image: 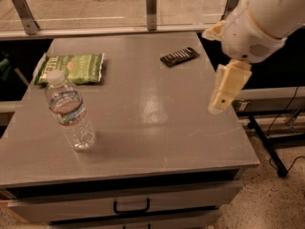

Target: Move green jalapeno chip bag near rxbar chocolate

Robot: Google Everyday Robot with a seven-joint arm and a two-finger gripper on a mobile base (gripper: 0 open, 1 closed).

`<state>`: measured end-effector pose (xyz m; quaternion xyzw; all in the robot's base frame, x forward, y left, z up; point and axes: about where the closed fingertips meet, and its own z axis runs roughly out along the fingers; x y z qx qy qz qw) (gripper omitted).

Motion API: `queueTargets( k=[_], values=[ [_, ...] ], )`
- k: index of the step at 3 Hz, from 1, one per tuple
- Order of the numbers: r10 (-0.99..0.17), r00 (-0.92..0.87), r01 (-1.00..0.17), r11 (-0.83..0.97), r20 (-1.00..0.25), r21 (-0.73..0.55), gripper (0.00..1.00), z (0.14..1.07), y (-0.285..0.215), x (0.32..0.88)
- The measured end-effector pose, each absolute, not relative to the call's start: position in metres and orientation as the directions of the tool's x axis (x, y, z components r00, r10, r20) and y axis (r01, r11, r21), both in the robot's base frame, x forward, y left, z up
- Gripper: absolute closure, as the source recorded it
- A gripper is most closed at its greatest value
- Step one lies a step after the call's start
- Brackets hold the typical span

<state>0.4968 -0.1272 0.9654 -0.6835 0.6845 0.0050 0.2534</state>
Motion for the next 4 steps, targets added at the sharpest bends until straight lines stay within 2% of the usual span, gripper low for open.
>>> queueTargets(
  k=[2,3,4],
  values=[
    [-0.808,0.374,-0.887,-0.167,-0.456,-0.430,0.00,0.971,0.052,0.541],
    [-0.791,0.404,-0.880,-0.198,-0.460,-0.433,0.00,0.972,0.074,0.539],
    [-0.790,0.404,-0.880,-0.197,-0.461,-0.433,0.00,0.972,0.074,0.540]
  ],
)
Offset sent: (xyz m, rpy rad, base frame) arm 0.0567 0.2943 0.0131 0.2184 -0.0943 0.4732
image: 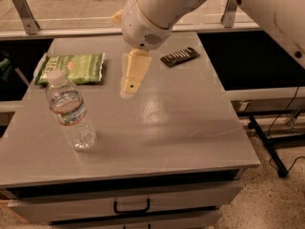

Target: Move green jalapeno chip bag near rxbar chocolate

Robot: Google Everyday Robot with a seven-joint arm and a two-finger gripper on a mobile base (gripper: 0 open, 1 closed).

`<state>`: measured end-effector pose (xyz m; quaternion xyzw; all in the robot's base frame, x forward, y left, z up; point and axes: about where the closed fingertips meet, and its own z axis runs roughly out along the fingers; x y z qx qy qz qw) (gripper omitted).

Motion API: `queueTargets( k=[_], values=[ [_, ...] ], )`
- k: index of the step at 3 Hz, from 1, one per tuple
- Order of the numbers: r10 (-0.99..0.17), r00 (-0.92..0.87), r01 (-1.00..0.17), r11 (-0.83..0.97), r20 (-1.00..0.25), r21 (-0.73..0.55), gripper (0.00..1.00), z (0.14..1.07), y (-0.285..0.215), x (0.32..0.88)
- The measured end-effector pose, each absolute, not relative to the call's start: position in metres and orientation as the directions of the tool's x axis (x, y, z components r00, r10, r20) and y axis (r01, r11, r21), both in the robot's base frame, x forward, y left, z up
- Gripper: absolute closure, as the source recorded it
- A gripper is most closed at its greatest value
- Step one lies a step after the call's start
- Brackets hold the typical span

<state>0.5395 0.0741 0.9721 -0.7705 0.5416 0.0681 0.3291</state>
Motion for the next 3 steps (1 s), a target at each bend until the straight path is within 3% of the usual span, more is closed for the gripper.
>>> queueTargets(
  k=[1,3],
  values=[
    [-0.762,0.395,-0.877,-0.146,-0.512,-0.458,0.00,0.965,0.095,0.565],
    [-0.653,0.325,-0.894,0.025,-0.684,-0.447,0.00,0.936,0.169,0.684]
  ],
)
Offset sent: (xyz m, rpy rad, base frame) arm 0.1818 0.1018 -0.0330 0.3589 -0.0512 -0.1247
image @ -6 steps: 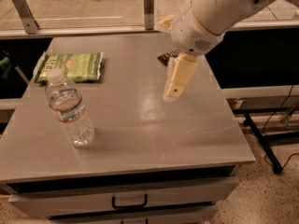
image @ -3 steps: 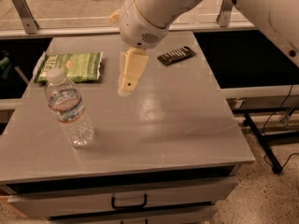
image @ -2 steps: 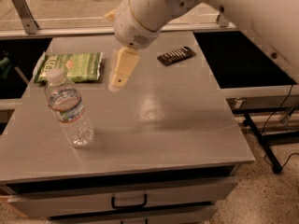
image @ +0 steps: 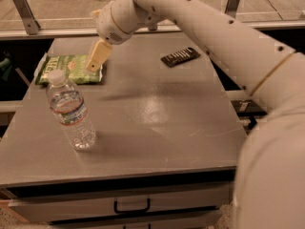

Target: Move green jalapeno chip bag near rxbar chocolate

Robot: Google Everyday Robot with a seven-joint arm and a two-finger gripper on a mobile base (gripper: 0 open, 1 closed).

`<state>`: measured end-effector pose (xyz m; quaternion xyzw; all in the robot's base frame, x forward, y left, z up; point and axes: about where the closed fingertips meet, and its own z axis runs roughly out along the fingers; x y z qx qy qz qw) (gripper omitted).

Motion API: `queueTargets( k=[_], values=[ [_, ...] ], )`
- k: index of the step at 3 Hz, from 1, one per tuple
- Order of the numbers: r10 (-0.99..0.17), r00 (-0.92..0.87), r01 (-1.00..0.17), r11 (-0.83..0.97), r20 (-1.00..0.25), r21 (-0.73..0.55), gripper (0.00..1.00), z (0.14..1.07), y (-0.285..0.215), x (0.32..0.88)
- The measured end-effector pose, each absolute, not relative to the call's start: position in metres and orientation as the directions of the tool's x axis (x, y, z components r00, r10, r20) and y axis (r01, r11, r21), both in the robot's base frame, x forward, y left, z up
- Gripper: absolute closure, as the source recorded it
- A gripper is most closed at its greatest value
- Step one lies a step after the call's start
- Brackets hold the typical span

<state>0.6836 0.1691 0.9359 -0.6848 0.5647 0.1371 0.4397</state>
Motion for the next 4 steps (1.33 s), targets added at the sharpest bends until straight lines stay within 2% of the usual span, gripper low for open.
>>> queueTargets(
  k=[1,3,4],
  values=[
    [-0.618,0.252,-0.932,0.052,-0.745,-0.358,0.00,0.923,0.203,0.702],
    [-0.645,0.077,-0.983,0.078,-0.760,-0.166,0.00,0.875,0.235,0.702],
    [-0.670,0.017,-0.988,0.104,-0.742,-0.116,0.17,0.854,0.231,0.703]
  ],
)
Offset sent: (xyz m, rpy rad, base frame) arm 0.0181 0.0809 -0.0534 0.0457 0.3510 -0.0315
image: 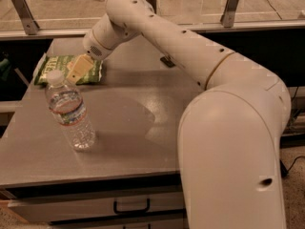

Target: Move green jalapeno chip bag near rxbar chocolate

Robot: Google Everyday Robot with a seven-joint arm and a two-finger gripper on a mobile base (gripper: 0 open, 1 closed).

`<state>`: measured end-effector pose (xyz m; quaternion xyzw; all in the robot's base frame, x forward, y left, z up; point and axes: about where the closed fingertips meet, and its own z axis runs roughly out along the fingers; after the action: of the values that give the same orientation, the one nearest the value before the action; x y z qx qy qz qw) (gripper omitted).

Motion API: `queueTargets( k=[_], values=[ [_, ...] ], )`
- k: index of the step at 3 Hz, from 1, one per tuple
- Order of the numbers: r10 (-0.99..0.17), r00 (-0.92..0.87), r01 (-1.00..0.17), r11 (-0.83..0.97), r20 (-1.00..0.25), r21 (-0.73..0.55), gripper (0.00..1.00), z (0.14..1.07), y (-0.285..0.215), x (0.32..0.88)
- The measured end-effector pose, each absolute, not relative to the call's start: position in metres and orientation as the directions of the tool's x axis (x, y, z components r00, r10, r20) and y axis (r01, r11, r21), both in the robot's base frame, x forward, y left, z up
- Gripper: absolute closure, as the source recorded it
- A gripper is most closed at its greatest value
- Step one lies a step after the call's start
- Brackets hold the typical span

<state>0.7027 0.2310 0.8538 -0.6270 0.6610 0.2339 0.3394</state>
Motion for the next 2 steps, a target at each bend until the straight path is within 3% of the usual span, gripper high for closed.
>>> queueTargets(
  k=[2],
  values=[
    [-0.689,-0.008,-0.976,0.165,-0.725,-0.145,0.64,0.863,0.207,0.701]
  ],
)
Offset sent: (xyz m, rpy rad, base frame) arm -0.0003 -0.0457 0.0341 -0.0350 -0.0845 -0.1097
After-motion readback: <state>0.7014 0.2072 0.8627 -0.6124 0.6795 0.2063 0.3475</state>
